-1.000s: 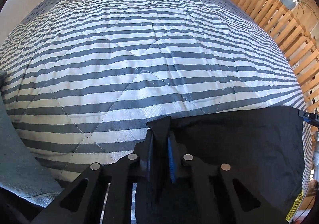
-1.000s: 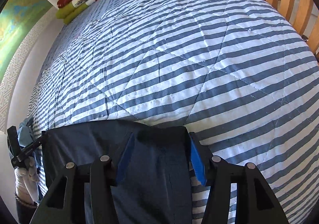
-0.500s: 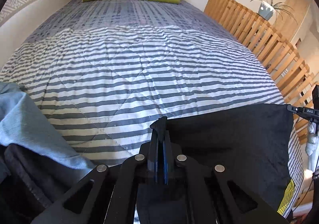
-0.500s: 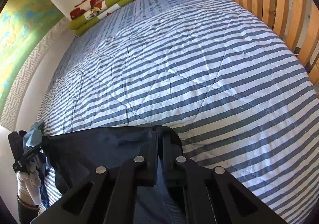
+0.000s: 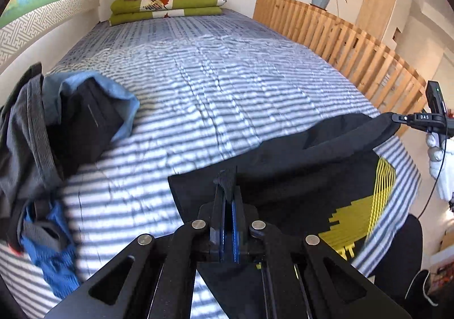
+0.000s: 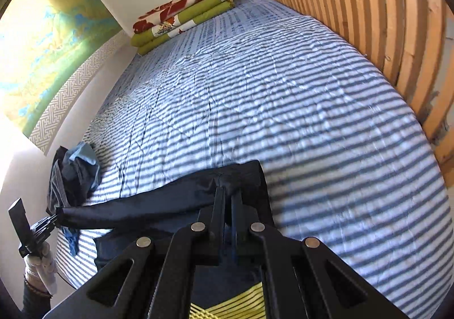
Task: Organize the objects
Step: 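Grasp the waistband with both tools and fold it over the legs, then lay the folded waistband onto the legs and smooth it with both tools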
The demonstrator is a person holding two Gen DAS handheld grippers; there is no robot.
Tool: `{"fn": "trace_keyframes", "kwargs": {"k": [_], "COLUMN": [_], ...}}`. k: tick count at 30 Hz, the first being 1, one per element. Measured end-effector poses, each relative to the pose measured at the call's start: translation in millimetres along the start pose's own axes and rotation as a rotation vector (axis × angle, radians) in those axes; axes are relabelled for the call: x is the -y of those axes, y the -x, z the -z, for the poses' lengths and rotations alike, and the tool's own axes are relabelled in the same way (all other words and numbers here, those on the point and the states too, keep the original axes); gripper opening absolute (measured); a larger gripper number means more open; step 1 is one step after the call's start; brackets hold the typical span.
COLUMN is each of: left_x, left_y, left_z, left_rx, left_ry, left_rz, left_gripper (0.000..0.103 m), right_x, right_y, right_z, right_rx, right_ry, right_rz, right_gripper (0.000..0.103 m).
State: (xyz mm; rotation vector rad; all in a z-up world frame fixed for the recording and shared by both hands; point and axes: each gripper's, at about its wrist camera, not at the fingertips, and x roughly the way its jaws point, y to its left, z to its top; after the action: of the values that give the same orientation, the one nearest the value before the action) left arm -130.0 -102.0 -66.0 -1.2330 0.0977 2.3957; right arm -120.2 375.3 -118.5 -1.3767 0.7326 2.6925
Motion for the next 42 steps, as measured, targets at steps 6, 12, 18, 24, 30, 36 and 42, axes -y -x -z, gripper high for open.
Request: {"fn": "trace_keyframes", "kwargs": {"k": [6, 12, 18, 24, 30, 36, 42], "left_x": [28.6, 37.3, 41.8, 40.1, 35.7, 11.6, 1.9], "left_y": [-6.2, 7.7, 22.1, 31.8, 30.4, 10.2, -18.5], "left_z": [89.0, 119.0, 141.0, 141.0, 127.9, 115.5, 111.6], "left_rx": [-0.087, -0.061, -0.136, -0.122, -0.103, -0.138, -0.197], "left_ry": [0.008, -0.017, -0.079, -0.045, -0.062, -0.072, -0.013], "left_rz": [0.033, 0.035, 0.035, 0.072, 0.023, -0.011, 0.133], "left_gripper": [0.003, 0.003, 0.027, 0.039, 0.042, 0.059, 0.005], "right_x": [21.8, 40.5, 45.0, 54.8, 33.6, 33.5, 38.5], "right_y": [0.1, 3.4, 15.2, 15.8, 14.6, 10.5, 9.7], "right_z": [78.0, 110.2, 126.5, 133.2, 127.1, 122.2, 117.2], "right_rx": [-0.068, -0.08, -0.11, -0.123, -0.126, -0.145, -0.16], "right_ry": [-0.027, -0.065, -0.006, -0.041, 0.052, 0.08, 0.067], "right_rz": [0.025, 0.04, 0.006, 0.022, 0.055, 0.076, 0.079], "right_gripper": [0.003, 0.003, 0.006, 0.011, 0.011, 0.011, 0.028]}}
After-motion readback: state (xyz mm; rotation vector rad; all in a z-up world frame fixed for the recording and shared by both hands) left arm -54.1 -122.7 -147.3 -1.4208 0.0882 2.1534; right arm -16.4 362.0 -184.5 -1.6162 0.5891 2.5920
